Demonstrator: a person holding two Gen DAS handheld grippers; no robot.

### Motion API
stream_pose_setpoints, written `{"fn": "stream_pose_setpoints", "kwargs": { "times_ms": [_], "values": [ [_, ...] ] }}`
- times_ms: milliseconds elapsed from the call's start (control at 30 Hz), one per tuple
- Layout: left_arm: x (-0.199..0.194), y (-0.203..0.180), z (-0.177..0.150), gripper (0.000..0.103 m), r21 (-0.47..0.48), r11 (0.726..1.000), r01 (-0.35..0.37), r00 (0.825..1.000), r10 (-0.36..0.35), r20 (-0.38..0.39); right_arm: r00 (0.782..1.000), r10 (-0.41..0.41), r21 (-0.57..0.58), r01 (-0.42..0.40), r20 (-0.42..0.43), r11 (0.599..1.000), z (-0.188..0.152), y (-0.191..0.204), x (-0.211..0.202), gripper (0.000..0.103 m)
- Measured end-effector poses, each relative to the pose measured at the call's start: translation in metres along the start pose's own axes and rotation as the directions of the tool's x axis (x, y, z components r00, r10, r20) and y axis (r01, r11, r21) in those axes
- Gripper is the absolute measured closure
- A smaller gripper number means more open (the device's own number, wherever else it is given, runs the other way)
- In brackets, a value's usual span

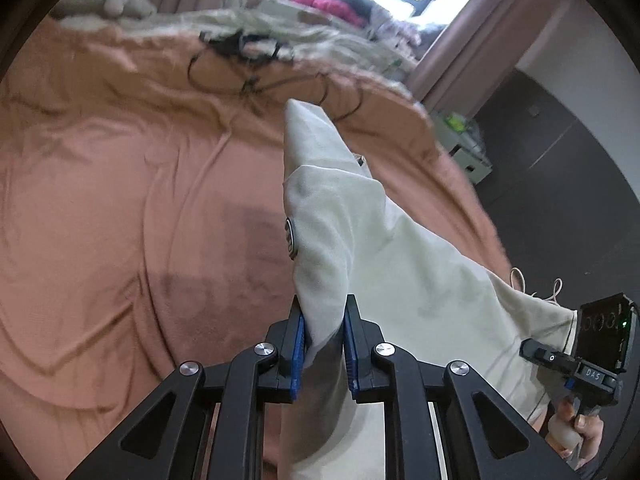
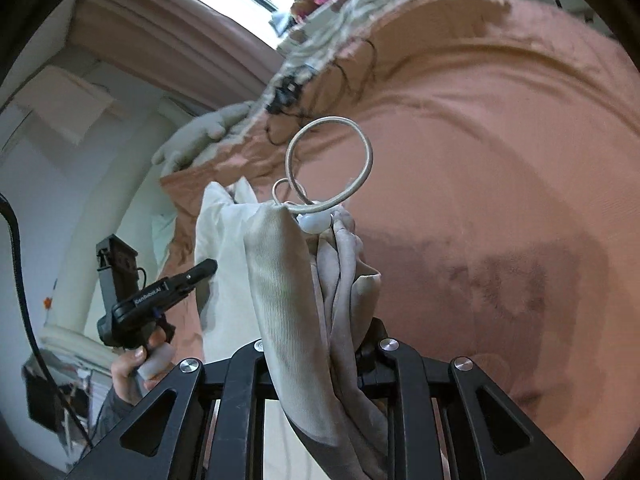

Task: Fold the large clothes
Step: 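Lift the folded jacket with both grippers and carry it toward the bed corner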

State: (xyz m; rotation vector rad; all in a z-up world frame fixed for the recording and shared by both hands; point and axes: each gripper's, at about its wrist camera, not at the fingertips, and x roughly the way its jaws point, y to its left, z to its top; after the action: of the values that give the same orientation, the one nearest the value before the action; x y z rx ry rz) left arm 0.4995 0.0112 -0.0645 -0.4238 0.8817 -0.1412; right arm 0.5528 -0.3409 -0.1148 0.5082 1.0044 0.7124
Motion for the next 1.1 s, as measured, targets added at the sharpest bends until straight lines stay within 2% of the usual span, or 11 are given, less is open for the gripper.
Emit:
{"fn": "stream_pose_setpoints", "kwargs": {
  "times_ms": [333,467,667,867,1100],
  "values": [
    [-0.094,-0.047,-0.016,0.086,0.046,0.997,0.069,0.991,-0.074,0.113,0.993,-0.012,-0.066,0.02,0.119,0.998,-0.037,0.051,-0.079,0.085],
    [-0.131,-0.07,-0.029,0.086,0.075,0.992,0.105,0.979,-0.116,0.167,0.986,0.002,-0.112,0.017,0.166,0.994,-0.051,0.071,-0.107,0.085],
    [-0.173,-0.111,-0.043,0.086,0.121,0.982,0.147,0.964,-0.169,0.204,0.971,-0.012,-0.144,0.048,0.24,0.988,-0.064,0.087,-0.161,0.086],
    [-0.191,-0.159,-0.05,0.086,0.17,0.964,0.205,0.949,-0.239,0.208,0.948,-0.061,-0.156,0.115,0.312,0.981,-0.067,0.086,-0.226,0.086],
    [-0.192,-0.234,-0.07,0.086,0.222,0.936,0.275,0.934,-0.314,0.168,0.914,-0.134,-0.143,0.202,0.383,0.969,-0.072,0.068,-0.298,0.086]
  ]
}}
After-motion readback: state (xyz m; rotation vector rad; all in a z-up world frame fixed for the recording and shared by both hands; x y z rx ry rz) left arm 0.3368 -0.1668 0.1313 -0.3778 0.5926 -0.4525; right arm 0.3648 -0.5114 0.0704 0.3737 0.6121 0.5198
